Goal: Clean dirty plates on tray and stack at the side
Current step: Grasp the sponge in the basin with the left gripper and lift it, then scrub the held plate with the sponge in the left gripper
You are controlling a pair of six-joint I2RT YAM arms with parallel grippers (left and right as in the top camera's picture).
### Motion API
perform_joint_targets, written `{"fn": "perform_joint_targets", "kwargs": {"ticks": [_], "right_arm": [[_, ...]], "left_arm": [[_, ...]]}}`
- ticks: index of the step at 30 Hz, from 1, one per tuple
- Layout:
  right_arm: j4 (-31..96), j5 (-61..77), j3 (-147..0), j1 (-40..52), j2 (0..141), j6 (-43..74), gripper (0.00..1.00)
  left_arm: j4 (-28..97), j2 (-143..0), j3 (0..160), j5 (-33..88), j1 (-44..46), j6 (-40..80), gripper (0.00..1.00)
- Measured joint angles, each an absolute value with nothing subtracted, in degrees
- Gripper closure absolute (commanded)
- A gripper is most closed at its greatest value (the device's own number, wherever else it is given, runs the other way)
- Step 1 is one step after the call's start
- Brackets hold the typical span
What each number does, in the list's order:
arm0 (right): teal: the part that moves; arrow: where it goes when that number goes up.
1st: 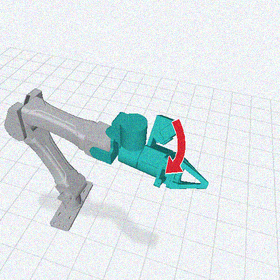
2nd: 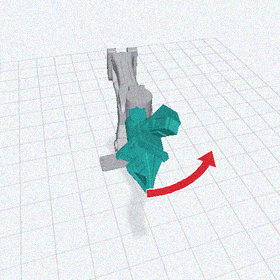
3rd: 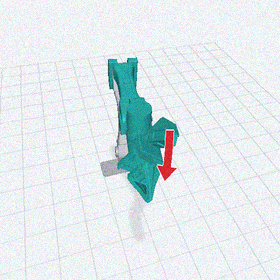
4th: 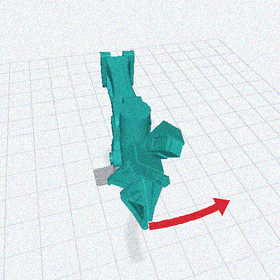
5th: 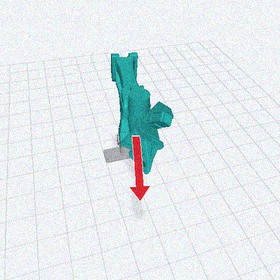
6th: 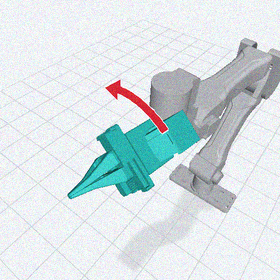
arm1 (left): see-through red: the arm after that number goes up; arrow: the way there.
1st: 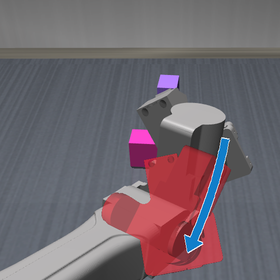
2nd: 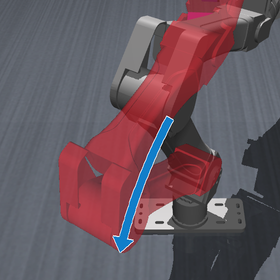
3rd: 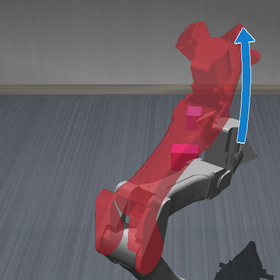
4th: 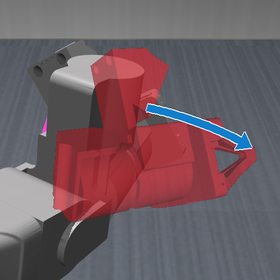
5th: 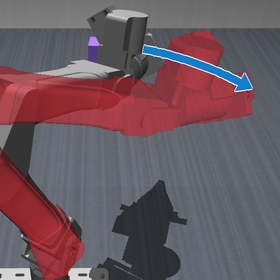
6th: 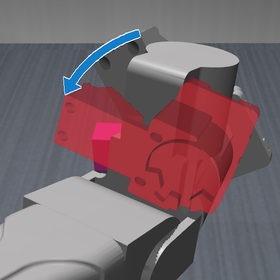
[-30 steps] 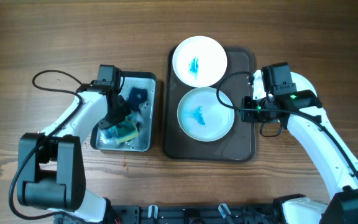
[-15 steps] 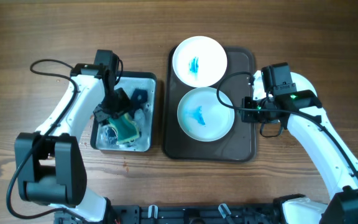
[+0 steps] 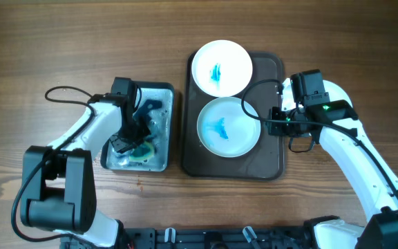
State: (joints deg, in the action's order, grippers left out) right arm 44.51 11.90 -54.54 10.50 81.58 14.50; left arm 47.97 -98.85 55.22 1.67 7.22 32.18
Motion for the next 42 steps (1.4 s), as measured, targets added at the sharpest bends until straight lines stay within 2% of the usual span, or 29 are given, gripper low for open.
{"fn": "perform_joint_targets", "kwargs": {"ticks": [12, 20, 22, 26, 30, 36, 42], "right_arm": [[44.1, 8.6, -54.5, 10.5, 81.6, 18.6, 0.68], [39.9, 12.7, -54.5, 10.5, 85.4, 16.9, 0.67], [37.9, 12.8, -54.5, 10.5, 89.8, 16.4, 0.59], [32.7, 14.1, -54.5, 10.5, 97.6, 15.6, 0.78], [30.7, 15.9, -54.7, 10.4, 101.6, 15.4, 0.95], [30.7, 17.6, -55.4, 10.3, 102.6, 15.1, 0.96], [31.4, 17.8, -55.7, 10.2, 102.7, 15.1, 0.96]], "left_arm": [[66.8, -99.5, 78.3, 2.7, 7.3, 27.7, 0.96], [63.3, -99.5, 83.4, 4.4, 15.8, 25.8, 0.96], [59.3, -99.5, 83.4, 5.0, 19.6, 26.2, 0.96], [50.0, -101.5, 83.7, 7.5, 26.3, 28.4, 0.96], [46.7, -107.8, 83.8, 9.2, 31.2, 31.2, 0.96], [39.6, -120.2, 83.8, 18.3, 34.0, 32.7, 0.96], [39.7, -122.1, 85.1, 19.3, 34.3, 32.9, 0.96]]}}
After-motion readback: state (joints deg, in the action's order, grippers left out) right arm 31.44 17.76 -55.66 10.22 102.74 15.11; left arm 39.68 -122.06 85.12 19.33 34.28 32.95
